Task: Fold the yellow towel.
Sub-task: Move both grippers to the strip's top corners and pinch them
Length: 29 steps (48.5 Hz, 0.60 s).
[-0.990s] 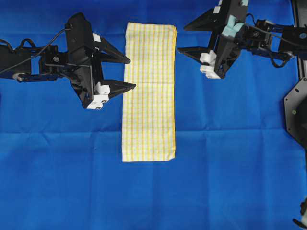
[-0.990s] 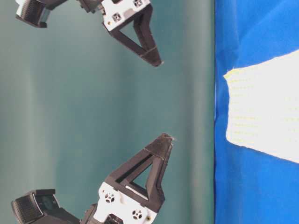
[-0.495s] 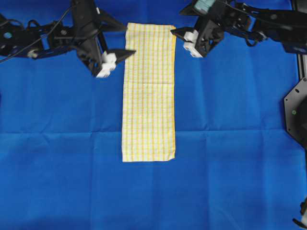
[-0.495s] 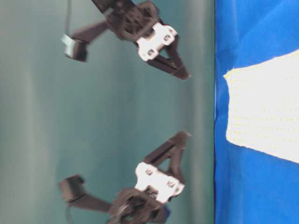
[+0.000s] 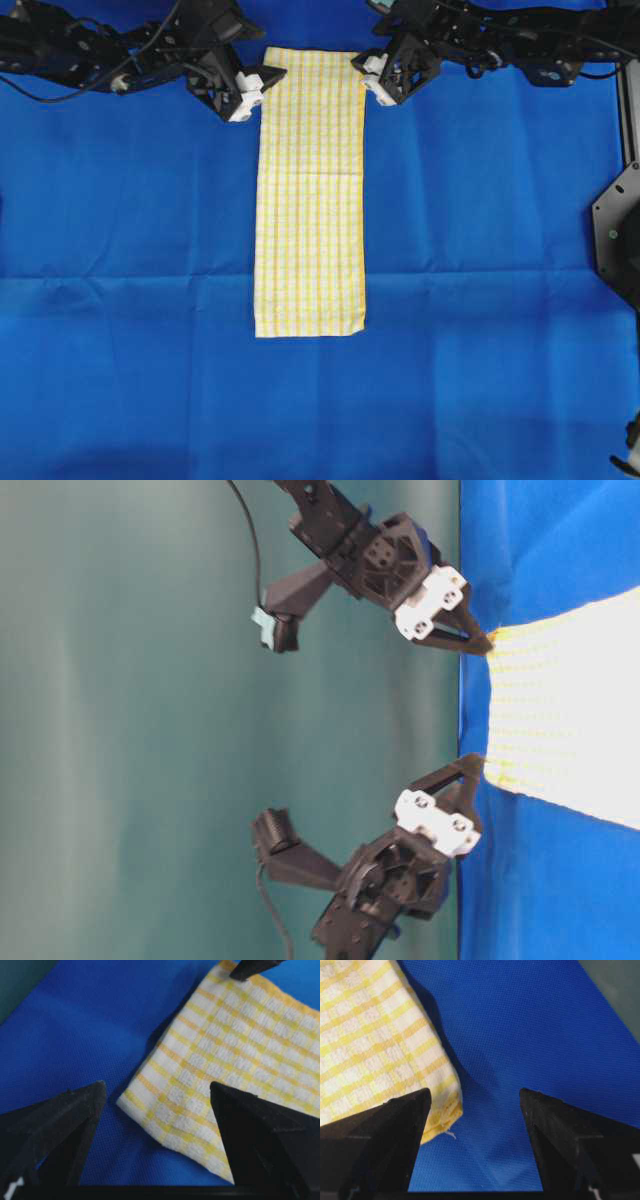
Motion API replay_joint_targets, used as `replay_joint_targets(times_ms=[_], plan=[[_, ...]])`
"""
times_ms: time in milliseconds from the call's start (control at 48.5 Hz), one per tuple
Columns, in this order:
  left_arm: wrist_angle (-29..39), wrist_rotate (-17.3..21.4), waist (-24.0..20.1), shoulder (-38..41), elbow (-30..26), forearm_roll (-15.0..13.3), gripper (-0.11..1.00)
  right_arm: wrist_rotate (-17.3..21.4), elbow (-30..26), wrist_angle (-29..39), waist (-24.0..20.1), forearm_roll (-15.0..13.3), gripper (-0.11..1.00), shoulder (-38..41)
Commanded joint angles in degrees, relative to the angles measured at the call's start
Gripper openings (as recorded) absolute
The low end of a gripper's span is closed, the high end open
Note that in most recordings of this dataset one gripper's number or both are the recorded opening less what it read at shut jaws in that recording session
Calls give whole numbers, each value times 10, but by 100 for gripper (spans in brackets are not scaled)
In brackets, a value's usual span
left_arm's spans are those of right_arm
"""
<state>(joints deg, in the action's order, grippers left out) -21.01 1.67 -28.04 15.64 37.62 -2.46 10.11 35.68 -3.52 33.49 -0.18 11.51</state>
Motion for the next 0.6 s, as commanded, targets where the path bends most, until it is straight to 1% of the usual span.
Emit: replay_joint_targets(times_ms=[0, 103, 165, 248, 309, 392, 495, 516, 578], plan=[[-8, 0, -5, 4, -16, -2, 79, 1, -14, -9, -1, 14, 74, 2], [-8, -1, -10, 20, -21, -3, 76, 1, -15, -9, -1, 28, 74, 10], [-8, 0, -12, 25, -23, -3, 72, 1, -16, -7, 0, 39, 73, 11], [-8, 0, -18, 30, -22, -3, 62, 0, -15, -1, -3, 47, 71, 12], [-8, -1, -22, 33, -22, -3, 51, 0, -16, 3, -4, 48, 67, 12], [-10, 1, -23, 37, -23, -3, 35, -1, -16, 3, -8, 48, 54, 14], [-19, 1, -23, 40, -22, -3, 20, -2, -16, 4, -10, 48, 28, 14], [-21, 1, -23, 40, -21, -2, 16, -1, -16, 4, -10, 47, 20, 14], [-29, 2, -22, 40, -20, -2, 7, -1, -15, 1, -11, 48, 7, 14]])
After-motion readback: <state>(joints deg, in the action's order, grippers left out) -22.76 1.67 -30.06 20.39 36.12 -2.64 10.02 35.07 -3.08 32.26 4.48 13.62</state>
